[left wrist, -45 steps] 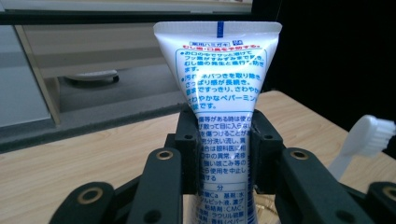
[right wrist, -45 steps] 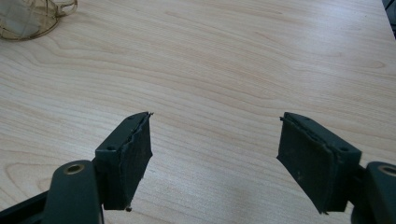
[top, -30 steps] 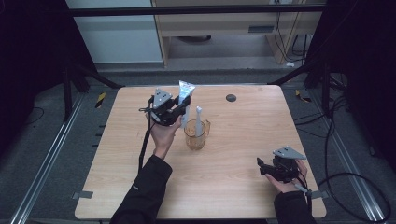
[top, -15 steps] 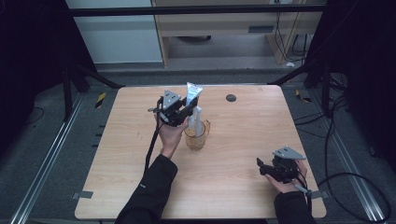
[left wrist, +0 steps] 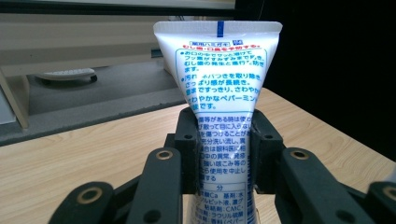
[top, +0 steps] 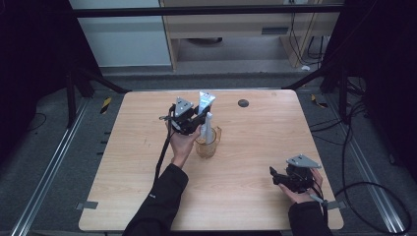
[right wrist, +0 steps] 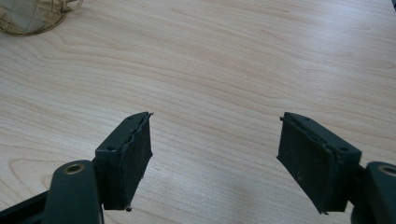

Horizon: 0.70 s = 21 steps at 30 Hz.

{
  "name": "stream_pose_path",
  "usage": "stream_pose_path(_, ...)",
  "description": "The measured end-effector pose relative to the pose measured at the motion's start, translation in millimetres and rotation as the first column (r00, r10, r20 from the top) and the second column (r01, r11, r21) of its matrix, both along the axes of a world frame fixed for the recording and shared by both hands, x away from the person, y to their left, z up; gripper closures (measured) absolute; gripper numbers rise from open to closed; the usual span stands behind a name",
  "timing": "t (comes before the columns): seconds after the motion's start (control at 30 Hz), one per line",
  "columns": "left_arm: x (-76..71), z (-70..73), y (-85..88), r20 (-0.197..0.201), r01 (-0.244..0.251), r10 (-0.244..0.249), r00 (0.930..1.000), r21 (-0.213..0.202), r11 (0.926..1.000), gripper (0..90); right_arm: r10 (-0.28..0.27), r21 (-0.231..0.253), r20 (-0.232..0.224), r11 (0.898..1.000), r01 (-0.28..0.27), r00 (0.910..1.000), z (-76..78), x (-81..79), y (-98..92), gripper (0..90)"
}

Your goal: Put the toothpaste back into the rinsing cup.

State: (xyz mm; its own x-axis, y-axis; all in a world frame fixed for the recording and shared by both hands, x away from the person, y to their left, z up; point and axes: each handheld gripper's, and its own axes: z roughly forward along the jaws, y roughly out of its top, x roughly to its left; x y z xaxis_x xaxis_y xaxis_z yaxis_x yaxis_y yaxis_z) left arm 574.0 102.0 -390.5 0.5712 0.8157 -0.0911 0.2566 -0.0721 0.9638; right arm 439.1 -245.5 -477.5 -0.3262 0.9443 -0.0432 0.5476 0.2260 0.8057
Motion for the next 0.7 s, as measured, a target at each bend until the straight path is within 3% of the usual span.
stream_pose_path(0.5, 0.0, -15.2, -3.3, -0.019, 0.003, -0.003, 0.9998, 0.016, 0.9999, 68.6, 0.009, -0.005, -0.006, 1.0, -0.009, 0.9999, -1.1, 0.3, 0.9, 25.7)
stream_pose_path(0.7, 0.3, -21.8, -6.0, -0.034, 0.01, -0.009, 0.9994, 0.042, 0.9991, 68.1, 0.009, -0.005, -0.006, 1.0, -0.009, 0.9999, -1.4, 0.5, 0.9, 25.7)
